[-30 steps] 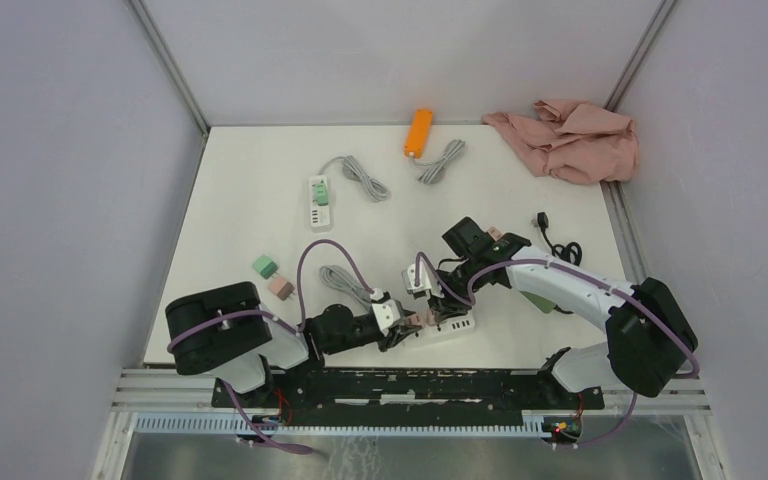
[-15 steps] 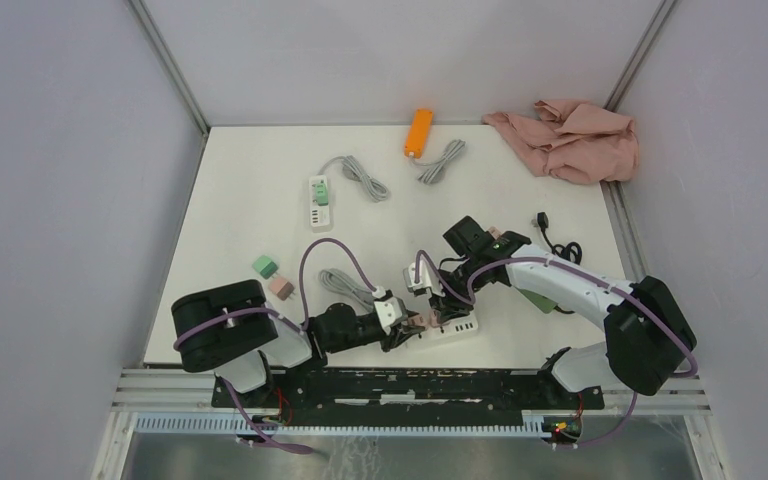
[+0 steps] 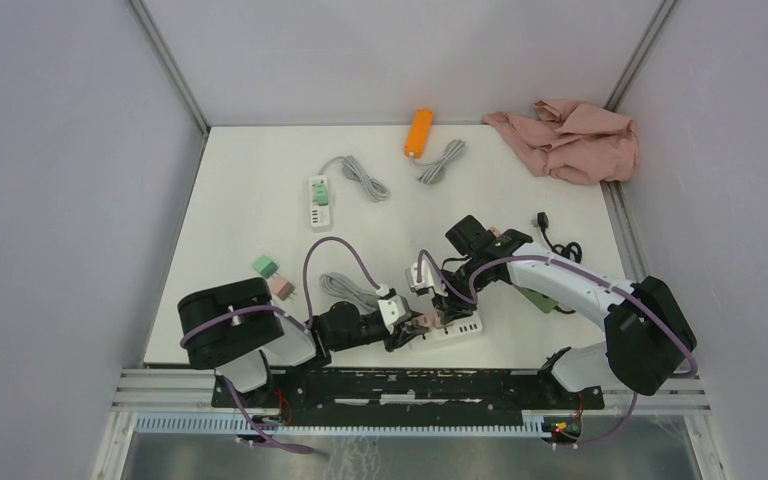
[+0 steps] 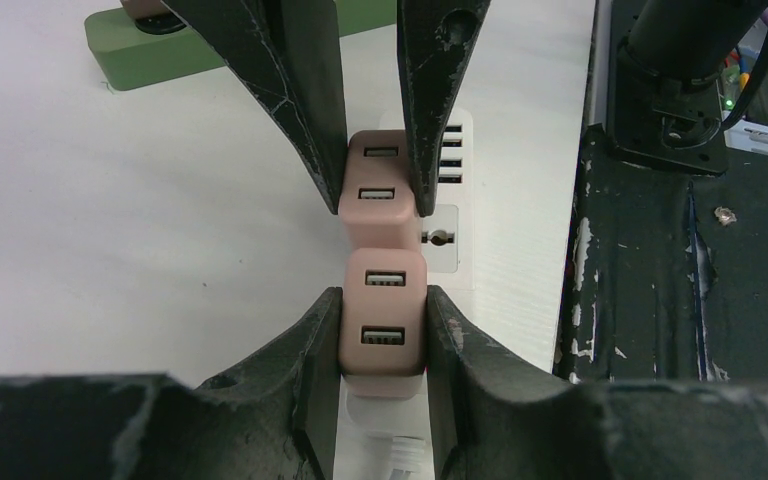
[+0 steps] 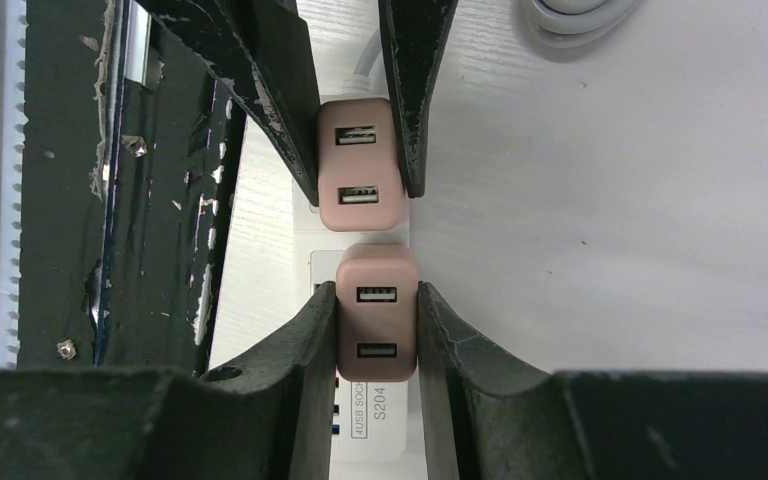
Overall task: Pull the plug off the socket
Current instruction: Remove the plug from the socket.
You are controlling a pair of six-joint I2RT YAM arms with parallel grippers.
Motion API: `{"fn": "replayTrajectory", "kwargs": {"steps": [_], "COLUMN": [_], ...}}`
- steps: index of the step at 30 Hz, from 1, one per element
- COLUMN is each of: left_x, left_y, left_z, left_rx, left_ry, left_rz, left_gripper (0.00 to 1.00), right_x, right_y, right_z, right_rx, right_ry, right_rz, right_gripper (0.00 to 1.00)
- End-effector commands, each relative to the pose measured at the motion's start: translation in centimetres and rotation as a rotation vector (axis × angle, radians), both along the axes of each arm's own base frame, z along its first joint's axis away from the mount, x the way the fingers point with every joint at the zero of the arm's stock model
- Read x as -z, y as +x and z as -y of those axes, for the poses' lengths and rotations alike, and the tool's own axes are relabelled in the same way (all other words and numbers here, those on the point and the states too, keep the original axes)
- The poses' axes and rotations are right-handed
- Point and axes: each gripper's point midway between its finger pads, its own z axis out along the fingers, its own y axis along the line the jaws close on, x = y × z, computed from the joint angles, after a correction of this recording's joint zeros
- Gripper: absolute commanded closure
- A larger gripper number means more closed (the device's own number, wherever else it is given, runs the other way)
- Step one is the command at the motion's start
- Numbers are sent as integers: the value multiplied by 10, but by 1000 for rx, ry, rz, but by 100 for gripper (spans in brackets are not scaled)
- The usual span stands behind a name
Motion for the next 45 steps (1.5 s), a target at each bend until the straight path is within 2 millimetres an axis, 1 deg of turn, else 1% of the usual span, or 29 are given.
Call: {"fn": "replayTrajectory", "kwargs": {"steps": [1, 6, 11, 15, 19, 21, 26, 28, 31, 35, 36, 39, 43, 45], "left_x": [5, 6, 7, 7, 4, 3, 6, 6, 7, 10, 10, 11, 10, 11], "left_y": [-5, -5, -6, -6, -6, -7, -7, -7, -7, -7, -7, -7, -6, -6], "left_z": [5, 5, 3, 3, 3, 2, -4, -5, -5, -7, -7, -10, -11, -11], "left_rx": [23, 21, 19, 16, 20, 20, 7, 6, 5, 2, -2, -10, -14, -12], "left_ry": [-2, -2, -1, -3, -11, -11, -2, 0, 1, 7, 7, 9, 10, 12], "left_rz": [-44, -47, -54, -56, -53, -54, -50, -51, -55, -58, -58, -55, -53, -54], "left_gripper": [97, 97, 97, 97, 97, 97, 97, 97, 97, 97, 97, 97, 97, 97], "right_x": [-33, -38, -34, -31, -32, -34, -39, -39, -37, -37, -35, -33, -43, -46], "right_y": [8, 23, 28, 16, 2, 1, 13, 17, 23, 27, 25, 7, -8, -10], "right_z": [-29, -33, -21, -14, -19, -23, -32, -32, -27, -13, -10, -8, -20, -30], "right_rx": [-2, 76, 71, -3, -48, -49, 37, 56, 65, 59, 44, -33, -64, -50], "right_ry": [150, 155, 118, 114, 141, 148, 165, 160, 135, 118, 112, 126, 193, 211], "right_rz": [18, 52, 80, 73, 14, 5, 10, 25, 56, 99, 103, 49, -24, -36], "right_gripper": [100, 100, 100, 100, 100, 100, 100, 100, 100, 100, 100, 100, 100, 100]}}
